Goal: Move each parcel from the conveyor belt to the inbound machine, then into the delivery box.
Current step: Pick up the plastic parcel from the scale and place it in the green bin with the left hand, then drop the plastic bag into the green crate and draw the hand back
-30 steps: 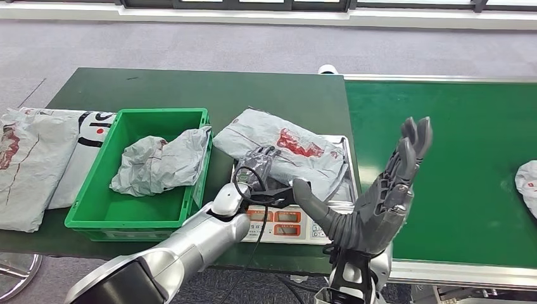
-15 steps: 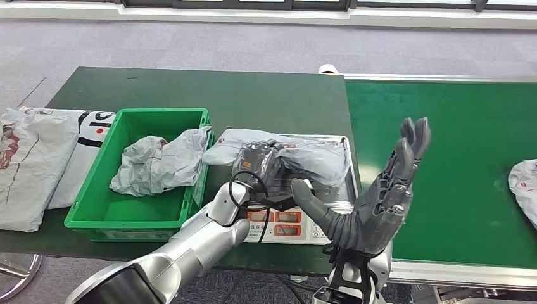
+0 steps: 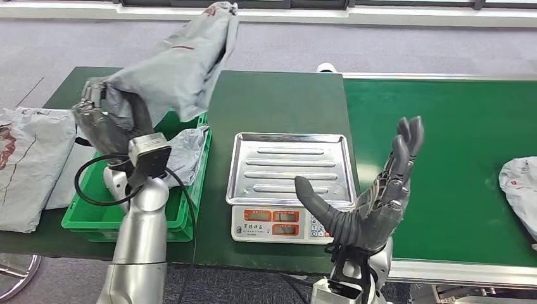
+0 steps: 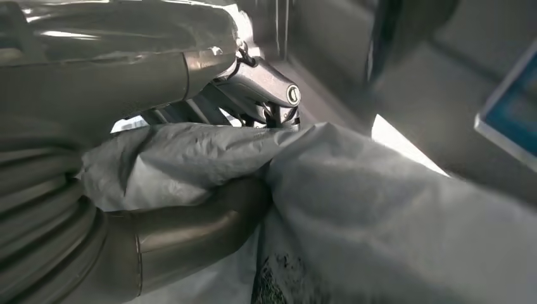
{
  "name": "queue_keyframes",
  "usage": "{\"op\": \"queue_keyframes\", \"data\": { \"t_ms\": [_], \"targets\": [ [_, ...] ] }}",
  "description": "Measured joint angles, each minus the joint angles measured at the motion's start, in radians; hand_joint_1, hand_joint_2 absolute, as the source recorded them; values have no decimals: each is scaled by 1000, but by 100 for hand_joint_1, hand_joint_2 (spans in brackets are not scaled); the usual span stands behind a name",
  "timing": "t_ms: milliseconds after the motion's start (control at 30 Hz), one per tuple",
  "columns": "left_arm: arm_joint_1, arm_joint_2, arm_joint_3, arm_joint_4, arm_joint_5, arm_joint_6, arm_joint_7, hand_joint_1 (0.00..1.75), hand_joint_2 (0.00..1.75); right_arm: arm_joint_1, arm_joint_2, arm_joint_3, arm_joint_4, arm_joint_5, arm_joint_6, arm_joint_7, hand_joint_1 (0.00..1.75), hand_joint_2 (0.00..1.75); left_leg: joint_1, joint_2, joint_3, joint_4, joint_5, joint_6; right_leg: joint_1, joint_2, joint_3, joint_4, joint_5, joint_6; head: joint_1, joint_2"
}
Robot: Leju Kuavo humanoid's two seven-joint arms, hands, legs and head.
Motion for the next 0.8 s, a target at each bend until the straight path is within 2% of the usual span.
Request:
{"op": "queue_keyframes", "data": {
  "t_ms": [167,367,533,800],
  "targets": [
    [27,0,66,-137,-27,-1,0,175,175,2,0,-8,3,0,0,0,0,175,0,-1,0,0,0,0,0,-1,0,0,0,0,0,0],
    [-4,0,206,-102,-235,-3,52,175,175,4,1,-14,4,1,0,0,0,175,0,-1,1,0,1,-1,0,-1,0,0,1,-1,0,0],
    [-30,1,302,-3,-433,-4,181,175,175,5,2,-17,5,3,0,1,0,175,0,-1,1,0,1,-1,0,-1,0,0,2,-2,0,0],
    [-58,3,321,214,-708,-4,505,175,175,4,3,-17,13,0,0,0,0,175,0,-1,1,0,1,-1,0,-2,0,0,2,-2,0,0]
  ]
}}
